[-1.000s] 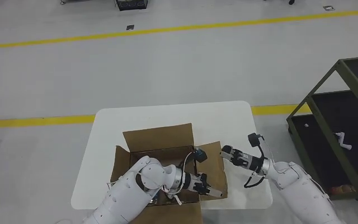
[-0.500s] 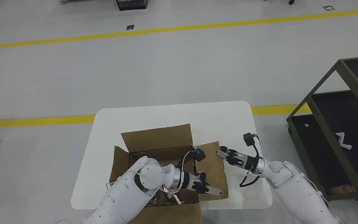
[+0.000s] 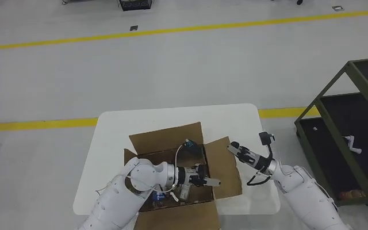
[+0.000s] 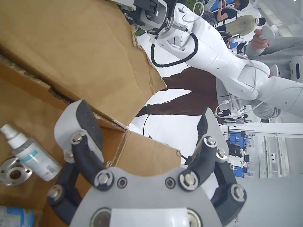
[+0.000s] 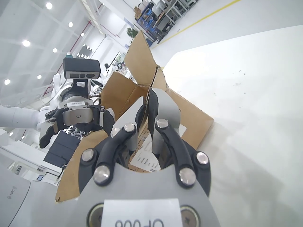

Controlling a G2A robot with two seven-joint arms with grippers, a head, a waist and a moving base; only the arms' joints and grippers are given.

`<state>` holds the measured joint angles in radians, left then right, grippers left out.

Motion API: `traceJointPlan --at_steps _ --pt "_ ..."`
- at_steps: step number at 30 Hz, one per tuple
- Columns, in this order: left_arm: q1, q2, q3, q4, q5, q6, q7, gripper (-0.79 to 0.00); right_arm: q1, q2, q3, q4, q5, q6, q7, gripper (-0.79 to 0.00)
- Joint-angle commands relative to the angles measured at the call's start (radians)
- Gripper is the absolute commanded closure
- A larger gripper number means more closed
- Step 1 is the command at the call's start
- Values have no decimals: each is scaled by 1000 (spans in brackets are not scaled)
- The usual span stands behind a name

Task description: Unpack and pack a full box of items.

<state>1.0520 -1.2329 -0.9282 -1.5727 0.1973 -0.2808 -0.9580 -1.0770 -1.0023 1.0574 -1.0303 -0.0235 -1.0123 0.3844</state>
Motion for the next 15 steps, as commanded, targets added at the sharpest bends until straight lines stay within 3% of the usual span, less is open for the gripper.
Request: traceJointPlan --at_steps 1,15 --pt "10 6 -21 -19 16 4 12 -785 -2 2 13 -1 -11 0 -13 0" --pt "60 32 -85 -76 102 33 48 -785 -51 1 79 8 -58 0 -158 0"
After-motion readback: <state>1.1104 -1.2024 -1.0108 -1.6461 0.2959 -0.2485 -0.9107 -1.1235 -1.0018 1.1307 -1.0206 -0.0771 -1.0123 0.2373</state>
